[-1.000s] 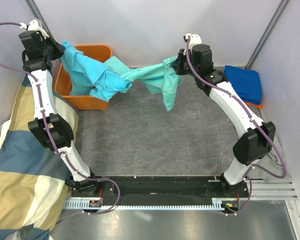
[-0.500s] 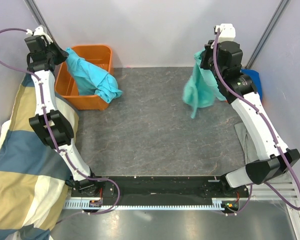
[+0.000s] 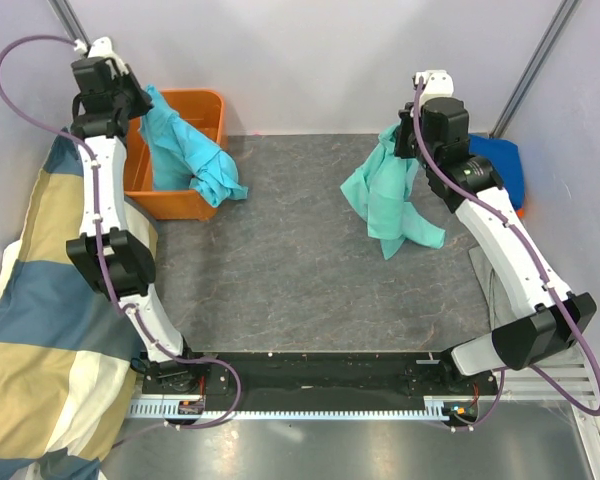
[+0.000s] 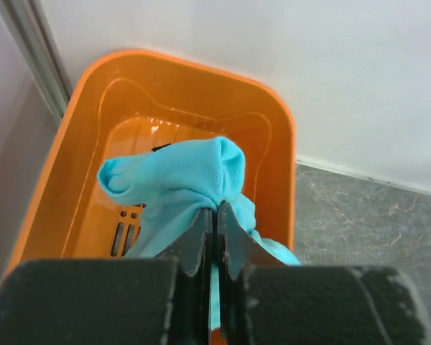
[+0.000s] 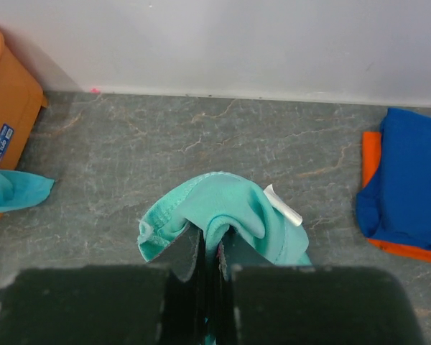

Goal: Fold and stack the t-shirts
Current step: Move the tshirt to the center of the board

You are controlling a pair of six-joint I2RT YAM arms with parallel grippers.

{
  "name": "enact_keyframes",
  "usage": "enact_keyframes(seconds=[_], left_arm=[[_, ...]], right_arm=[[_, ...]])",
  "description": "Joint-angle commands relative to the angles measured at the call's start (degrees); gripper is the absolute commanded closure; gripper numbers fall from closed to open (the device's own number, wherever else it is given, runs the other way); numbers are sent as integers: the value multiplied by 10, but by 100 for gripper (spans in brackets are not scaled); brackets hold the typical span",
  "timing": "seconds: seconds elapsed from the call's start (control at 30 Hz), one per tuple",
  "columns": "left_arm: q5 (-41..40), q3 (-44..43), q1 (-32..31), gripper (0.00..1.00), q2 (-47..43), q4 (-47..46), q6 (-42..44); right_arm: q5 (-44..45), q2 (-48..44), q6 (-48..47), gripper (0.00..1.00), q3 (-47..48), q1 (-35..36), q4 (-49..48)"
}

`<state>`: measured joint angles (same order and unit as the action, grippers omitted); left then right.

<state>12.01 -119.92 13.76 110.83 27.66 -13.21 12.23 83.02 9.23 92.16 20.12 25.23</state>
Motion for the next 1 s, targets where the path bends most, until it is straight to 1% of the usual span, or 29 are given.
enact_keyframes(seconds=[0.0,0.03,0.1,0.13,0.23,0.4,0.47,0.53,0.7,0.8,0.83,0.97], left_arm=[[-117,-94,-60,98,-84,1,111],[-159,-122,-71,98,-86,2,121],[-191,-152,-74,98,-85,-1,131],[-221,-180,-74,98,-79,-5,131],[-275,-210,-74,98,-65,-32,174],[-341,-208,-73,98,-58,-65,228],[-355,-198,-74,98,-58,-76,245],[-356,-186,-74,98,-60,-78,246],[-318,-129,-79,98,-82,-79,218],[-310,-86,-84,95,-89,-81,208],[-306,-80,-83,91,-90,-81,205],[-293,-49,-89,93,-101,-81,187]], right_arm=[[-19,-10,5,100,-5,1,-16],[-21,-10,5,100,-6,2,-16],[-28,-8,7,100,-8,2,-17],[-32,-6,7,100,-8,2,-17],[-41,2,10,100,-9,2,-19],[-48,7,9,100,-8,2,-19],[-48,9,6,100,-8,2,-19],[-50,12,6,100,-8,1,-19],[-57,16,8,100,-11,2,-19],[-58,14,9,100,-16,2,-19],[-58,13,9,100,-18,2,-19],[-59,9,10,100,-24,2,-19]])
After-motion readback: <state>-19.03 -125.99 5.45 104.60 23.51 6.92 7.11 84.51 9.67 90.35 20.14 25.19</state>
